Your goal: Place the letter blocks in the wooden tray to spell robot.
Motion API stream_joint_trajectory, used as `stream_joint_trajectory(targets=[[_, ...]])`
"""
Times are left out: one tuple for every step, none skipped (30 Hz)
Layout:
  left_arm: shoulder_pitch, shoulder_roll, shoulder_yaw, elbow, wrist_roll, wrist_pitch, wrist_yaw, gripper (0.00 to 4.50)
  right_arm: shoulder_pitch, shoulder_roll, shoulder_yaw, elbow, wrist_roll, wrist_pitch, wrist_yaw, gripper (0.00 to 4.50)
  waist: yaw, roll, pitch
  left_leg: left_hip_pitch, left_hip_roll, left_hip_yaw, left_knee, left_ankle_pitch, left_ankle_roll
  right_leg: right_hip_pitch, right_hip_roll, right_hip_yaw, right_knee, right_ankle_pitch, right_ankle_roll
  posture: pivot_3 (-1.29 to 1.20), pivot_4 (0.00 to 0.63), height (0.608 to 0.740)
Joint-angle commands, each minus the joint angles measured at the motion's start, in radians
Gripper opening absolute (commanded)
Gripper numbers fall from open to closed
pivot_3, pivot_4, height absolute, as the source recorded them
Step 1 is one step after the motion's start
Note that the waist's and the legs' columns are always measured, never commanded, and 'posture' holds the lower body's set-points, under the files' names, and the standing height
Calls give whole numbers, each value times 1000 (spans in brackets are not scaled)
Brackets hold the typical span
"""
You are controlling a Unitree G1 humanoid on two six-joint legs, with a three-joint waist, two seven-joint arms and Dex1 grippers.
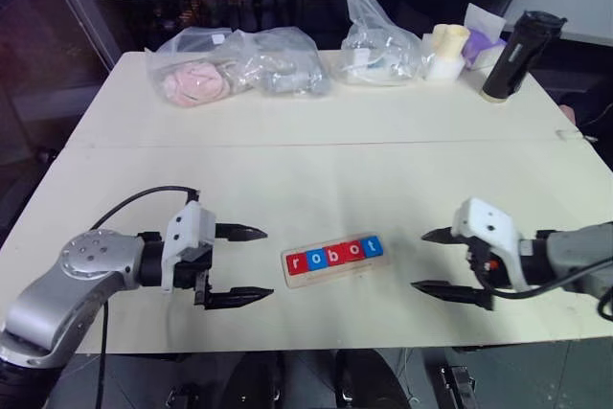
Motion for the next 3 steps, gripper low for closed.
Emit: stream_joint_trajectory(targets=[[-4, 25, 32, -2, 0, -7, -15, 4500, 26, -35, -108, -30, 73, 28, 51, 4471, 0, 0, 0, 0, 0, 0, 0, 0, 0, 0, 0, 0, 0, 0, 0, 0, 150, 740], [-5, 29, 32, 1, 3, -9, -17, 4500, 33, -41, -122, -29, 83, 32, 56, 4471, 0, 0, 0, 0, 0, 0, 0, 0, 0, 0, 0, 0, -1, 0, 0, 0, 150, 740], [-7, 39, 34, 12, -9, 4, -29, 4500, 42, -47, -134, -19, 79, 27, 60, 4471, 0, 0, 0, 0, 0, 0, 0, 0, 0, 0, 0, 0, -1, 0, 0, 0, 150, 740]])
